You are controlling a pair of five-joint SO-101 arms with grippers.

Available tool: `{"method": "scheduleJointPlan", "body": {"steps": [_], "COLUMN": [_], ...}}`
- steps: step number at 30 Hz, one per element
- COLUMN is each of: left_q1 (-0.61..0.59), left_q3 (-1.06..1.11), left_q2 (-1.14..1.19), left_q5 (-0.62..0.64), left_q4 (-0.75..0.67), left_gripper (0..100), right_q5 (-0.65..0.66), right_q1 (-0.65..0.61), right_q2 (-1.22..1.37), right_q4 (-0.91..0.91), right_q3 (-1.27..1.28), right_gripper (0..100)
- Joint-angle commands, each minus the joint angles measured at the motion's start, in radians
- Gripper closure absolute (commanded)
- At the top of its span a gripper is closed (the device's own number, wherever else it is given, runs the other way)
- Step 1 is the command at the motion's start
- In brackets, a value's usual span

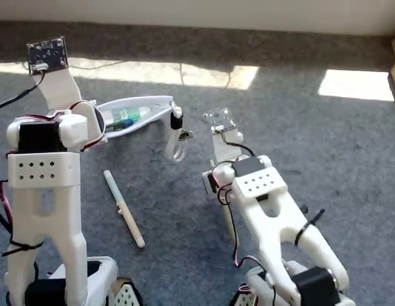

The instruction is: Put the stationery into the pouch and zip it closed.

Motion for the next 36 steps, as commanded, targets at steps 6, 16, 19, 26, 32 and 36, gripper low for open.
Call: {"method": "scheduleJointPlan", "body": {"steps": [6,16,19,26,32,36], "left_q1": [0.028,0.025,0.025,0.025,0.024,0.024], "left_q3": [0.004,0.005,0.005,0.005,0.007,0.007], "left_q2": [-0.024,-0.024,-0.024,-0.024,-0.024,-0.024], "left_q5": [-0.015,-0.015,-0.015,-0.015,-0.014,-0.014], "left_q4": [-0.018,-0.017,-0.018,-0.02,-0.017,-0.017], "left_gripper": [99,99,99,99,99,99], "right_q5": [-0.006,-0.008,-0.008,-0.002,0.0,0.002], "right_q1": [0.002,-0.004,-0.051,-0.237,-0.328,-0.354], "right_q2": [-0.271,-0.618,-0.693,-0.78,-0.782,-0.785], "right_q4": [0.013,0.01,0.007,-0.136,-0.3,-0.427], "right_q3": [0.047,0.041,0.038,0.039,0.039,0.038], "right_gripper": [99.3,99.3,99.3,99.3,99.3,99.3]}}
